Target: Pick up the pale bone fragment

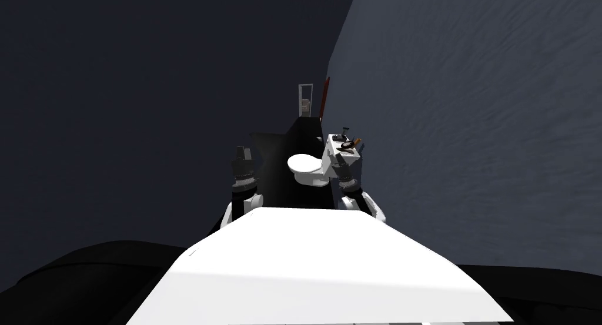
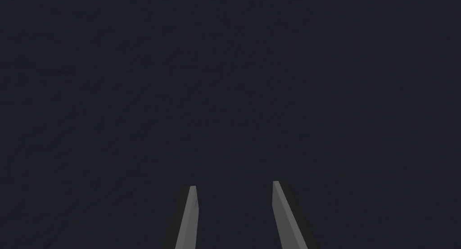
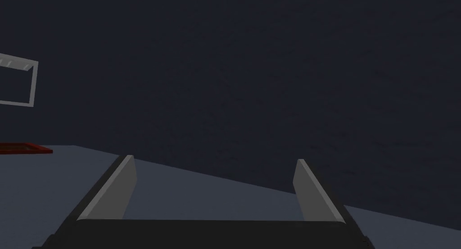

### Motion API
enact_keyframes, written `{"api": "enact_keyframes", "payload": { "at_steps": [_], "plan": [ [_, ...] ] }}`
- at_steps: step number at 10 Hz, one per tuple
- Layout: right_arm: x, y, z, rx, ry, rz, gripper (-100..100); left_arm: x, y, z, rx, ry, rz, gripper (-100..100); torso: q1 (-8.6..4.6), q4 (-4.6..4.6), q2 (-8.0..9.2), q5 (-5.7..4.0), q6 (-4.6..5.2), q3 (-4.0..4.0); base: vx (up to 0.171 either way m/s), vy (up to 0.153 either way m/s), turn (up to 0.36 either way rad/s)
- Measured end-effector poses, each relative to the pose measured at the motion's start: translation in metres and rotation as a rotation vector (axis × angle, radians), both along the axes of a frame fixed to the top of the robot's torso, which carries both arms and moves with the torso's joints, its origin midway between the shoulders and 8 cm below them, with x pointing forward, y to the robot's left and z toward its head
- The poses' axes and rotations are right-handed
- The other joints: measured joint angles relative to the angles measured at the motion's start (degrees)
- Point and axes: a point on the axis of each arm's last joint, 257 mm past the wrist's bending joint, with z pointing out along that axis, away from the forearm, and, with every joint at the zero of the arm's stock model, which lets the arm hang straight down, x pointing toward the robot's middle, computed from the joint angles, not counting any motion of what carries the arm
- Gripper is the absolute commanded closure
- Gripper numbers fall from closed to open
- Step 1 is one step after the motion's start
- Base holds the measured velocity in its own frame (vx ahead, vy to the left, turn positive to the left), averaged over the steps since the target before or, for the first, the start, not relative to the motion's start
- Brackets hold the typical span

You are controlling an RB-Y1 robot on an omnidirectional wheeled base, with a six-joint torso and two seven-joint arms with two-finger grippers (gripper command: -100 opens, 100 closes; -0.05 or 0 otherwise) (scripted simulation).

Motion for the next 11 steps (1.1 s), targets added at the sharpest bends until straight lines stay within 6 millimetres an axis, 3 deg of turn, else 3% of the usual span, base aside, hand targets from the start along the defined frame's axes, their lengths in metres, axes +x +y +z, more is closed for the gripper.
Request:
{"api": "enact_keyframes", "payload": {
  "at_steps": [6,11],
  "plan": [
    [0.003,0.021,-0.061,-0.224,0.027,0.085,-100,0.0,0.0,0.0,0.0,0.0,0.0,0,-0.01,-0.01,-0.06,0.0,0.02,-0.03,-0.058,0.02,0.11],
    [0.005,0.017,-0.121,-0.417,0.062,0.13,-100,0.0,0.0,0.0,0.0,0.0,0.0,0,-0.03,0.0,-0.05,0.0,0.07,-0.02,-0.062,0.028,0.139]
  ]
}}
